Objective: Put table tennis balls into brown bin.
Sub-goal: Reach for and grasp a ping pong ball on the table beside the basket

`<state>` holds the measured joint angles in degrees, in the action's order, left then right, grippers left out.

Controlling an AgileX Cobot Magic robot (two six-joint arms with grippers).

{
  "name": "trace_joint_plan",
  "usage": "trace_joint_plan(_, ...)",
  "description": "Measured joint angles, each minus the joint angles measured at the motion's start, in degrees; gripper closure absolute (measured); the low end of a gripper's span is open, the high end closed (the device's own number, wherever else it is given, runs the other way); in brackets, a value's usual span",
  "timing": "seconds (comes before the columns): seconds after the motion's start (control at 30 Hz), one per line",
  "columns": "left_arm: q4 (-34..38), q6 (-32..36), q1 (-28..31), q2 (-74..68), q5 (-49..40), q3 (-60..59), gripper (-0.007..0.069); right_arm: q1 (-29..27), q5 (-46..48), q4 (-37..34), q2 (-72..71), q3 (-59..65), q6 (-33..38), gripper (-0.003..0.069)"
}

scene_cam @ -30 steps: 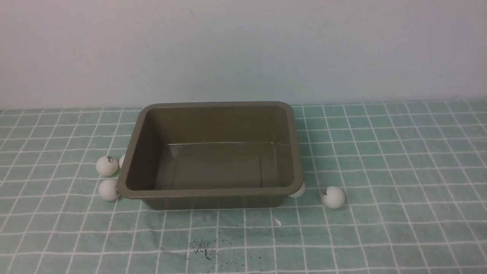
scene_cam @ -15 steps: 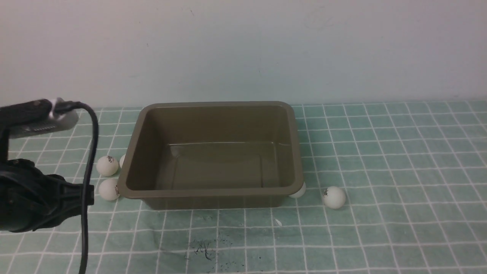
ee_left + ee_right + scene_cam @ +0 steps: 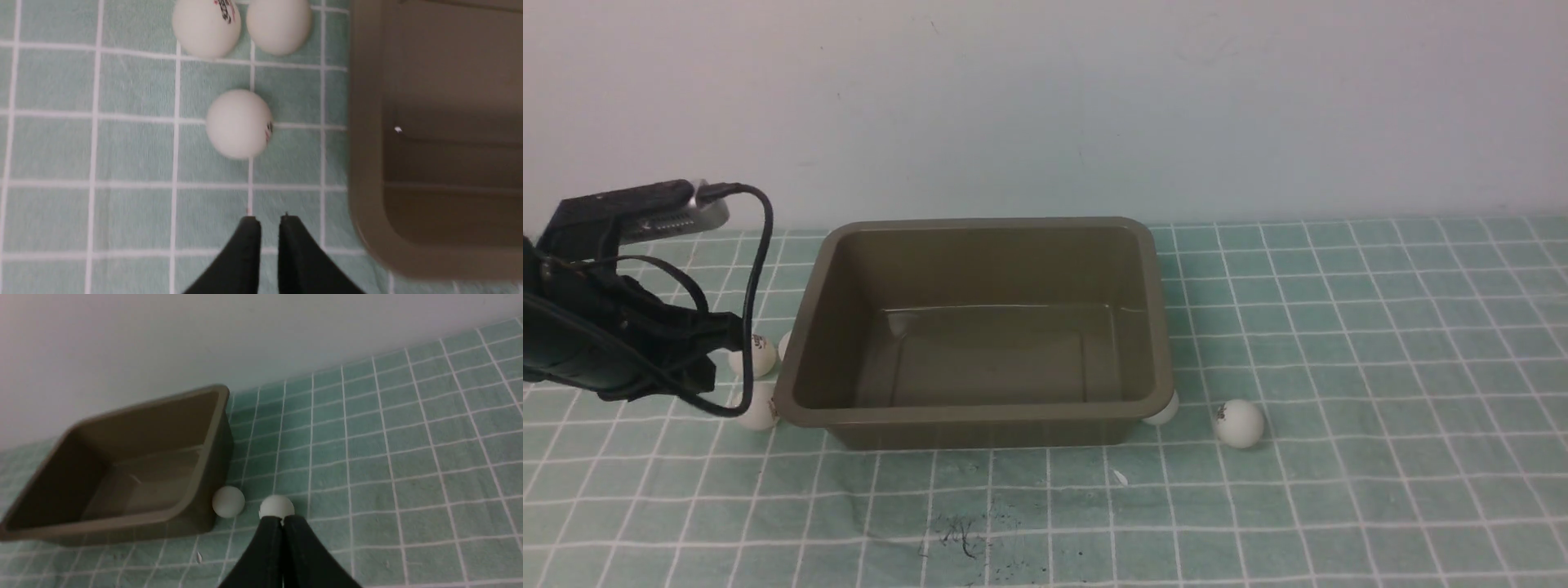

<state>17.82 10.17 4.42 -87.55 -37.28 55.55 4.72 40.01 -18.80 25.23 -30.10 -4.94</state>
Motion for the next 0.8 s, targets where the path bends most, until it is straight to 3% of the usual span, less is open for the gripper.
trace_joint_plan(0.27, 0.0, 1.1, 0.0, -13.3, 4.5, 4.9, 0.0172, 0.0, 1.2, -2.0, 9.0, -3.9, 6.2, 0.0669)
trace_joint_plan(0.37, 0.0, 1.1, 0.0, -16.8, 6.6, 5.2, 0.0112, 0.0, 1.9, -2.2, 12.3, -4.9, 6.7, 0.0668)
trace_joint_plan(0.5, 0.0, 1.1, 0.0, -20.0, 8.1, 5.2, 0.0128, 0.0, 4.6, -2.2, 18.4, -8.7, 7.0, 0.0660)
trace_joint_plan(0.57, 0.5, 1.1, 0.1, -20.3, 8.7, 5.3, 0.0205, 0.0, 6.7, -2.4, 22.7, -11.5, 7.5, 0.0647)
trace_joint_plan(0.6, 0.4, 1.1, 0.1, -20.4, 8.9, 5.5, 0.0284, 0.0, 9.0, -2.6, 27.3, -14.3, 8.3, 0.0627)
trace_joint_plan(0.8, -3.4, 1.0, 0.3, -17.9, 2.2, 7.1, 0.0279, 1.9, 12.1, -2.4, 39.5, -20.2, 10.8, 0.0517)
